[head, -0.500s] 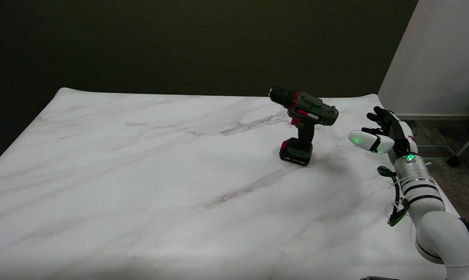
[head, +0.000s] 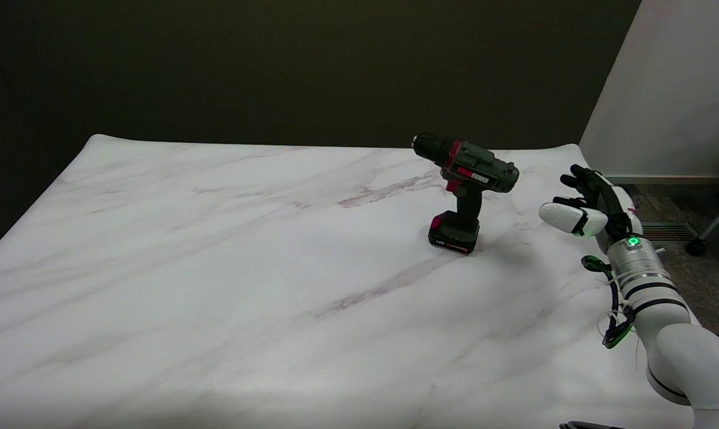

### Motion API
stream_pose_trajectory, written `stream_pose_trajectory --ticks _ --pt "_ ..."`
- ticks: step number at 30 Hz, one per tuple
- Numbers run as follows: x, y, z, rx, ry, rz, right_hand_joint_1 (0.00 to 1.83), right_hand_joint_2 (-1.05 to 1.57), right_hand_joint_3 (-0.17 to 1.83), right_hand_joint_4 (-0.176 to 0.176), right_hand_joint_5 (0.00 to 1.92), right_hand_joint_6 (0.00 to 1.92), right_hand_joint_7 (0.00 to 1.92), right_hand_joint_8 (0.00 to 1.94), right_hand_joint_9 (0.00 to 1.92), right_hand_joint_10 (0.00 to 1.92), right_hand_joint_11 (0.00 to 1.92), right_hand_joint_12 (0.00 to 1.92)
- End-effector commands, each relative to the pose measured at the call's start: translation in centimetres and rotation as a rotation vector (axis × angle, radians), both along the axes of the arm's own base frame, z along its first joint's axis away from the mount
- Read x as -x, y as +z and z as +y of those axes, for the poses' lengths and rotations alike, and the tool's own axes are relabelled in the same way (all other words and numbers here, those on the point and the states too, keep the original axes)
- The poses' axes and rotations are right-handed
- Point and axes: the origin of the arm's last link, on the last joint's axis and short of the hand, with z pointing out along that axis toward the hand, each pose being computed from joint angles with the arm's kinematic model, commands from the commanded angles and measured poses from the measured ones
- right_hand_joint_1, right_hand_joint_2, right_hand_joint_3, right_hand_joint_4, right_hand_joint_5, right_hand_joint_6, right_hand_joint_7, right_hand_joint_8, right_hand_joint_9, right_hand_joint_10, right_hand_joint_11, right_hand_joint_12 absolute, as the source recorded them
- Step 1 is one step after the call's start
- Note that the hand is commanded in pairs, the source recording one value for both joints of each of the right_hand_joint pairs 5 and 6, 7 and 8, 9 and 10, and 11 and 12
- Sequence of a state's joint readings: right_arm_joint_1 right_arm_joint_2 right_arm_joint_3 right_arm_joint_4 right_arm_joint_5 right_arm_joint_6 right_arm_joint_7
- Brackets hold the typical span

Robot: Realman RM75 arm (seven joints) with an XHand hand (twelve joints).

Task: Pick up the power screwdriver.

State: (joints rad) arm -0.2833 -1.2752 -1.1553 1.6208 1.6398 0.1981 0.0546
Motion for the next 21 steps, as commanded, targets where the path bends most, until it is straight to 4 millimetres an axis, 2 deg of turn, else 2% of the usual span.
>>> stream_pose_trajectory --ticks 1,12,21 --pt "1.5 -2.1 -2.4 -0.114 -0.002 -0.11 0.99 -0.45 0.47 -0.156 0.29 0.29 0.34 0.34 0.13 0.13 0.49 0.49" --pt "2.8 -2.4 -6.7 -0.16 -0.041 -0.111 1.0 -0.47 0.48 -0.161 0.28 0.28 0.33 0.33 0.13 0.13 0.44 0.44" --pt "3.1 -3.4 -8.8 -0.178 -0.053 -0.096 1.0 -0.5 0.48 -0.149 0.28 0.28 0.31 0.31 0.11 0.11 0.36 0.36"
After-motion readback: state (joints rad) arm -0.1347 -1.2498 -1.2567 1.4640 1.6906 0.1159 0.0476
